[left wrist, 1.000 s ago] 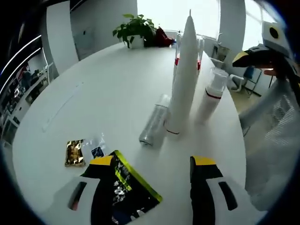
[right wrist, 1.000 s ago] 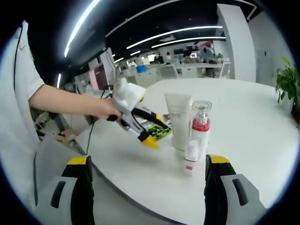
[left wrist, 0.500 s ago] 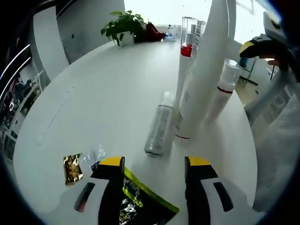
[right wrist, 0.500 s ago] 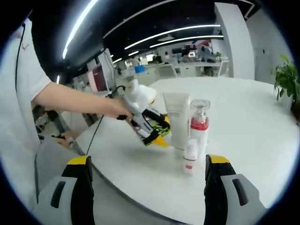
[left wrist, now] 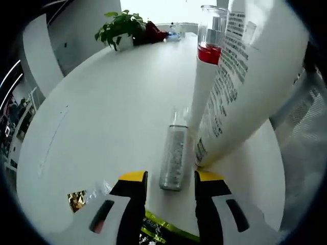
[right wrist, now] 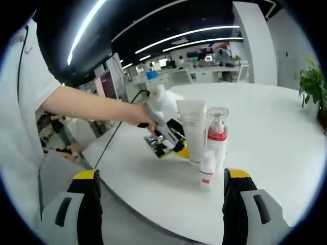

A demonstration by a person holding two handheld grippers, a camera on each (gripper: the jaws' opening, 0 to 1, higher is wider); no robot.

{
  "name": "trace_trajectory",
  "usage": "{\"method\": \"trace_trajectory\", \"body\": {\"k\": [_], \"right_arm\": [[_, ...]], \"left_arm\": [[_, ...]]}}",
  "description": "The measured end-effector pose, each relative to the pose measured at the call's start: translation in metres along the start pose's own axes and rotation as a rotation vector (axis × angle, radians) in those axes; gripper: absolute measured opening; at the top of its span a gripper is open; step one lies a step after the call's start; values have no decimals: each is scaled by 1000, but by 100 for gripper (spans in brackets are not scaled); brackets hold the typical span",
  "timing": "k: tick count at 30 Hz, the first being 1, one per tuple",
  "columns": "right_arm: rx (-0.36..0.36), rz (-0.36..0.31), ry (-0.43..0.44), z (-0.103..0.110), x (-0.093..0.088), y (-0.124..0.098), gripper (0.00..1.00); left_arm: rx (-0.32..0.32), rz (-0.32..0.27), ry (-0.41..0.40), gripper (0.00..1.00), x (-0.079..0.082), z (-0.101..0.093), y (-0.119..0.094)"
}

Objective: Arrange the skincare products in the storage area until every visible bottle or jar stands upright without overlapping.

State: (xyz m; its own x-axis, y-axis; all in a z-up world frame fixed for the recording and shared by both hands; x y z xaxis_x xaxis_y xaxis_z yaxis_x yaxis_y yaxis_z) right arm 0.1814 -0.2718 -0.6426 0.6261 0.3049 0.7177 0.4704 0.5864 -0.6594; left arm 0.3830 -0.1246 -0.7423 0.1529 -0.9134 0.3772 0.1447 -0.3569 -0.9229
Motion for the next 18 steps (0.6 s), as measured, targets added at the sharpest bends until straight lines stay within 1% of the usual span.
{"method": "trace_trajectory", "body": {"k": [3,7,10,11,12,14,18], "right_arm": [[-2,-1,0,0,0,0,99],[-3,-2,3,-1,0,0,99],[-5,-1,2,-1,0,0,99],[-5,-1,2,-1,0,0,99],[-5,-1,3,-1,0,0,99],[-5,-1,3,0,0,0,99],[-5,1,2,-1,0,1,99]], "left_arm": [[-4,16,19,36,0,2,1],[-16,21,26,32,2,0,2],[-11,29,40,26,2,1,3],[2,28,48,25,2,1,2],[11,25,56,25,3,3,2],[9,23,49,25,2,4,1],[25,28,27,25,1,5,0]]}}
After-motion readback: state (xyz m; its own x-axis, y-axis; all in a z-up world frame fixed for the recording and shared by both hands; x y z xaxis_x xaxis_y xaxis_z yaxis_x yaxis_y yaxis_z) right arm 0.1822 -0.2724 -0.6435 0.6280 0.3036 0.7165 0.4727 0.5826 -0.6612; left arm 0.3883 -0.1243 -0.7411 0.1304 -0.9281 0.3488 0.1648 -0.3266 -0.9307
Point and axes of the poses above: the point that each gripper's makers call its tool centre point, and the gripper's own axes: y roughly forward along the fingers, z roughly to its left, x roughly out of its top, the point moved 9 cm from there along -y, roughly backward along the fingers, and after that the axes turned 15 degrees about z, right-handed, at the moved point
